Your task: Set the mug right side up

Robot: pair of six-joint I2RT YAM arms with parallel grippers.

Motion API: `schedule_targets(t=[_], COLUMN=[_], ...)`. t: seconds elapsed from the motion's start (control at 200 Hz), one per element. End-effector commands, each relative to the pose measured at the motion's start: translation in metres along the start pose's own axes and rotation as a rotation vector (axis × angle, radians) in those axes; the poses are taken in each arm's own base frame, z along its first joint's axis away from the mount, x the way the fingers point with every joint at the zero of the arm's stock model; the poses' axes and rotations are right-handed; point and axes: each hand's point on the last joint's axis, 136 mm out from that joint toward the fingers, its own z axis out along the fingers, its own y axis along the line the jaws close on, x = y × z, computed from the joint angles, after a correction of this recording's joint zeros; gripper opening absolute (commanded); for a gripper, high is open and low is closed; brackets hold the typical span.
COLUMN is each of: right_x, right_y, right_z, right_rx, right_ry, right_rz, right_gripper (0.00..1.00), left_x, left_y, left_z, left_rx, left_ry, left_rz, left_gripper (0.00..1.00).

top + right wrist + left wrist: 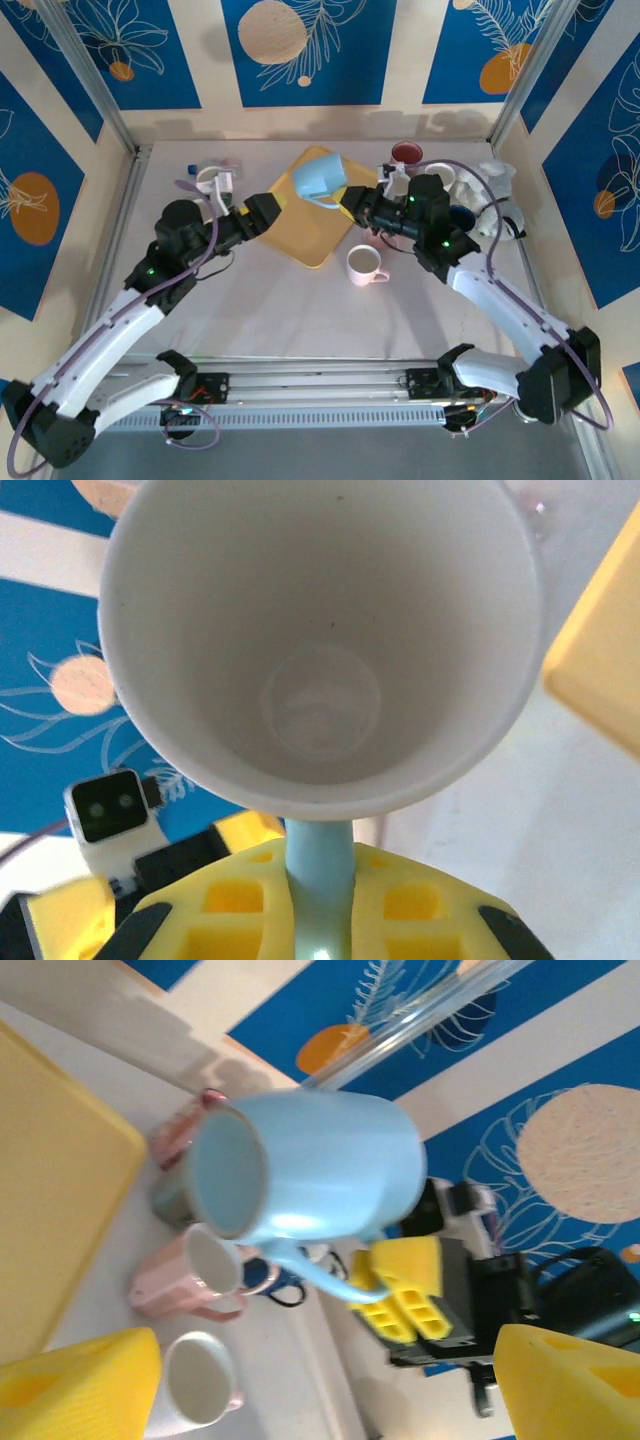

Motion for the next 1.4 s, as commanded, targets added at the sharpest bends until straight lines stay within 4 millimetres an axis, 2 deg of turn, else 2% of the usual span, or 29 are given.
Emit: schedule_targets(t=[0.0, 0.105, 0.255, 0.425, 0.525, 0.815, 1.005, 1.396], right_x=[0.006, 0.025, 0.064, 0.111, 0.135, 0.161, 0.164, 0.175], right_y=[0.004, -0.002, -0.006, -0.039, -0.059, -0.105, -0.133, -0.160], right_z=[-0.025, -0.036, -0.052, -0.064, -0.070, -0.073, -0.069, -0.065], right_rx=[0.025, 0.033, -0.023, -0.071, -0.117, -0.133, -0.057, -0.058], right_ry=[-0.014, 0.050, 0.187, 0.370, 0.489, 0.647, 0.712, 0.748], right_rz=[-0.330, -0.567, -0.910, -1.235, -1.369, -1.434, -1.424, -1.404], right_gripper=[0.00, 0.00, 0.00, 0.00, 0.00, 0.00, 0.00, 0.00], left_x=[0.003, 0.004, 0.008, 0.016, 0.020, 0.026, 0.031, 0.038], left_y=[0.026, 0.042, 0.068, 0.092, 0.102, 0.124, 0.137, 0.153], left_z=[-0.027, -0.044, -0.060, -0.066, -0.066, -0.068, -0.065, -0.062], left_rx=[-0.158, -0.243, -0.385, -0.477, -0.495, -0.541, -0.558, -0.581], left_ry=[0.019, 0.036, 0.111, 0.193, 0.206, 0.196, 0.207, 0.214], left_rz=[0.152, 0.238, 0.313, 0.371, 0.362, 0.351, 0.371, 0.381], left_gripper=[0.88, 0.89, 0.92, 0.93, 0.93, 0.93, 0.95, 0.96])
